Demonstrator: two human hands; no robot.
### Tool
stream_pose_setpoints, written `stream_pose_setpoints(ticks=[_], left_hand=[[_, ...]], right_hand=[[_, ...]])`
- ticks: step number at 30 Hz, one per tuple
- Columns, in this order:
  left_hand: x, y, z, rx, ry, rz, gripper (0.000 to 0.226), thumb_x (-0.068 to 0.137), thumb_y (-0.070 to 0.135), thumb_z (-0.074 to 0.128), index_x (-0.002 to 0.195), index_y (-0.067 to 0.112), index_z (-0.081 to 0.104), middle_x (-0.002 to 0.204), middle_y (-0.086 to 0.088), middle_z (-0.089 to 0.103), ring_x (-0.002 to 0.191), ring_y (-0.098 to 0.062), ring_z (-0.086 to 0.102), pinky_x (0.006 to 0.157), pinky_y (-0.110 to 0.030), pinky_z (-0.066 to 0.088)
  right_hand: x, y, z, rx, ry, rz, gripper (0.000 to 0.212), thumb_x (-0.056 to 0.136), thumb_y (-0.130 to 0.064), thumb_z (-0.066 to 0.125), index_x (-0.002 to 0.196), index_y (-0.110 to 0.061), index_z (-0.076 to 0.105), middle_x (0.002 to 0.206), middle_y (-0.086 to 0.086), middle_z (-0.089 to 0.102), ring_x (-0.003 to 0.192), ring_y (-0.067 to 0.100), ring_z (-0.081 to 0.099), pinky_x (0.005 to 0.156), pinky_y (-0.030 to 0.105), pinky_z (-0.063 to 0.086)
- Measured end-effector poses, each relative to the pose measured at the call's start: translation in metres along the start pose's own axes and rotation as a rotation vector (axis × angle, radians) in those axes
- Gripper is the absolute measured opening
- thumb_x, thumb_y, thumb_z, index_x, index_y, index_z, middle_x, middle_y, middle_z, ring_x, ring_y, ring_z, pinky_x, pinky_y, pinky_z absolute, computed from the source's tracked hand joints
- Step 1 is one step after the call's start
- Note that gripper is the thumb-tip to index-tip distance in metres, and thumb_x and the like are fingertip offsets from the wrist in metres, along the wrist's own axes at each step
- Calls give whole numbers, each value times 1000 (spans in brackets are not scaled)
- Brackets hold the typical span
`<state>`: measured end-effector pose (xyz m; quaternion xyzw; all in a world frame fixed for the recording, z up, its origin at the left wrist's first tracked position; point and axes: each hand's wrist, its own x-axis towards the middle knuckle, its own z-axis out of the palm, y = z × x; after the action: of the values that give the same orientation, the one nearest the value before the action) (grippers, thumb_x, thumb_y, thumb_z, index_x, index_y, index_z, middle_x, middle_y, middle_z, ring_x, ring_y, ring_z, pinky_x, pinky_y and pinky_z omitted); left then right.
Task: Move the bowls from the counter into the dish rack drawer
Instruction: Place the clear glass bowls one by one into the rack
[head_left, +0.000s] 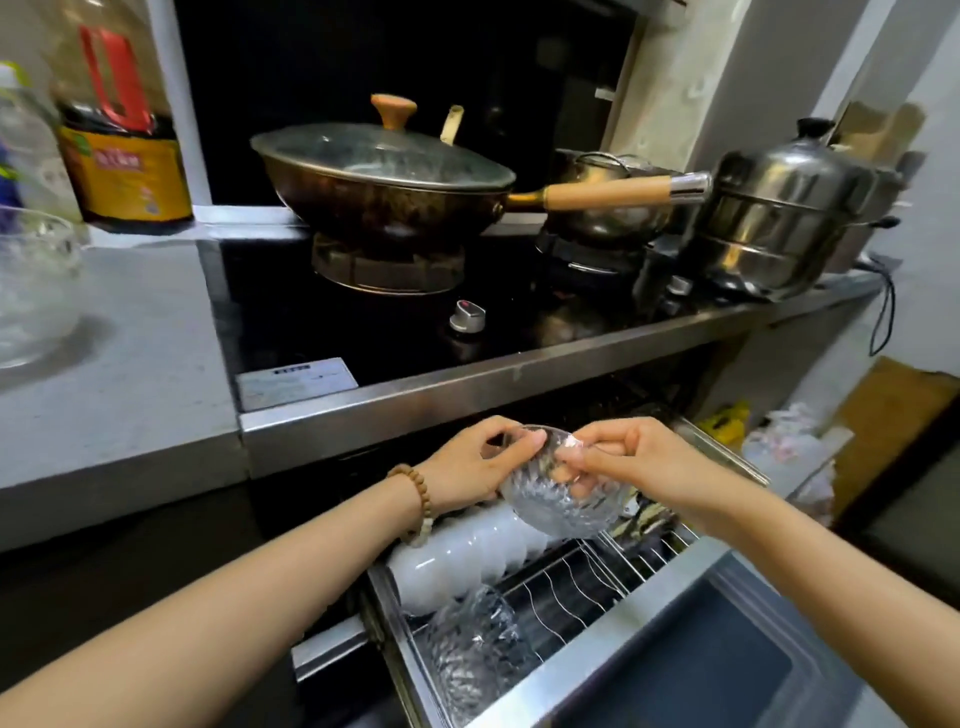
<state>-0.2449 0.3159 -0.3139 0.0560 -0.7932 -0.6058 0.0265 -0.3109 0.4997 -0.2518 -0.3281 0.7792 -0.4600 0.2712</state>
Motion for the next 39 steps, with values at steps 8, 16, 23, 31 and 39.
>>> stream_pose_setpoints(ticks=[8, 16, 23, 31, 39], left_hand=[[15, -84, 32, 86, 2, -197, 70, 88, 55, 45, 142, 14, 28, 140, -5, 48, 122, -18, 50, 103, -31, 39], [-11, -162, 32, 746, -19, -128, 95, 78, 72, 46, 148, 21, 8, 158, -1, 9, 144, -20, 9, 117, -36, 5], [-15, -204, 40, 921, -68, -138, 121, 57, 95, 22, 149, 19, -3, 159, -1, -6, 144, -17, -14, 113, -44, -16], [-16, -222, 48, 1043, -5, -78, 118, 57, 97, 7, 149, 23, 6, 159, 6, 2, 144, -18, -15, 112, -48, -17], [-16, -223, 49, 1054, 13, -71, 117, 58, 96, 6, 149, 22, 6, 159, 6, 2, 144, -20, -15, 113, -47, -16]], right_hand=[[31, 81, 7, 206, 69, 363, 18, 85, -23, 65, 96, -11, 73, 73, -6, 75, 56, 0, 64, 54, 12, 46], [64, 132, 22, 190, 41, 588, 24, 86, -24, 65, 100, -6, 70, 85, -2, 75, 71, 7, 66, 70, 21, 50], [86, 155, 35, 158, -44, 729, 24, 86, -19, 64, 104, -2, 65, 77, -2, 72, 64, 8, 61, 54, 17, 46], [103, 173, 45, 107, -207, 804, 13, 90, -22, 59, 93, -11, 66, 82, -5, 68, 64, 5, 53, 55, 15, 42], [110, 194, 62, 124, -295, 858, 17, 96, -19, 50, 90, -13, 64, 80, -5, 61, 56, 2, 52, 51, 13, 39]])
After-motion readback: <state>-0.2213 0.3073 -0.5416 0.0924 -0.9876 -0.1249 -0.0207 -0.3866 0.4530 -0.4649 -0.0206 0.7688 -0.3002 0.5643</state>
